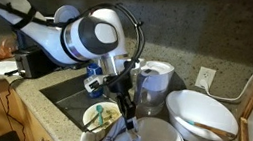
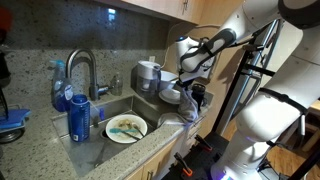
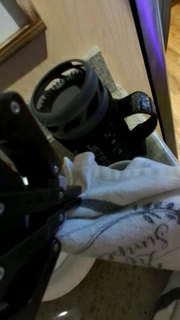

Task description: Take the mug out of the sink, put it on the counter then use the towel to dry it inside

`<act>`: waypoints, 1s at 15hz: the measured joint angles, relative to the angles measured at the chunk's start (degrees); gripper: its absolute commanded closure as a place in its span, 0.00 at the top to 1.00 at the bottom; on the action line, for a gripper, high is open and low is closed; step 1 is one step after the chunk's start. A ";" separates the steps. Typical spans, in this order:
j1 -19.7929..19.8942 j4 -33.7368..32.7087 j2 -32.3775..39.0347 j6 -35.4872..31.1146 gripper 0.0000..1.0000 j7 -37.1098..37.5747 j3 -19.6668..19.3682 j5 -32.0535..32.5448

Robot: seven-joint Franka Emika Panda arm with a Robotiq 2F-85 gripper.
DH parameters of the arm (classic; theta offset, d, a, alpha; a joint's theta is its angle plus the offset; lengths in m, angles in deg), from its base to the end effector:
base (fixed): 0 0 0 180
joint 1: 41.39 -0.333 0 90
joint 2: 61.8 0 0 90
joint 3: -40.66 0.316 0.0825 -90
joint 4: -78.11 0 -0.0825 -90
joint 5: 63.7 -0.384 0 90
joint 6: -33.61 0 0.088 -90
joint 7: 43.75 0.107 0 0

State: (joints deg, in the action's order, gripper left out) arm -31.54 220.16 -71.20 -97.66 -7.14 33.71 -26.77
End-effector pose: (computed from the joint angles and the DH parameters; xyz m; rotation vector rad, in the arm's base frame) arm 0.4333 -0.1445 0.3521 2.6070 -0.6542 0.0809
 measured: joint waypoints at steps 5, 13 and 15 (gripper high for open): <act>-1.40 -4.09 -4.39 6.50 0.01 -3.71 3.45 -1.94; -1.42 -10.08 -6.42 14.55 0.01 -2.37 6.24 0.15; -0.60 -9.93 -6.31 14.71 0.01 -0.37 5.92 2.28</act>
State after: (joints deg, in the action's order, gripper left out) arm -32.14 210.23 -77.51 -82.95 -7.51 39.63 -24.49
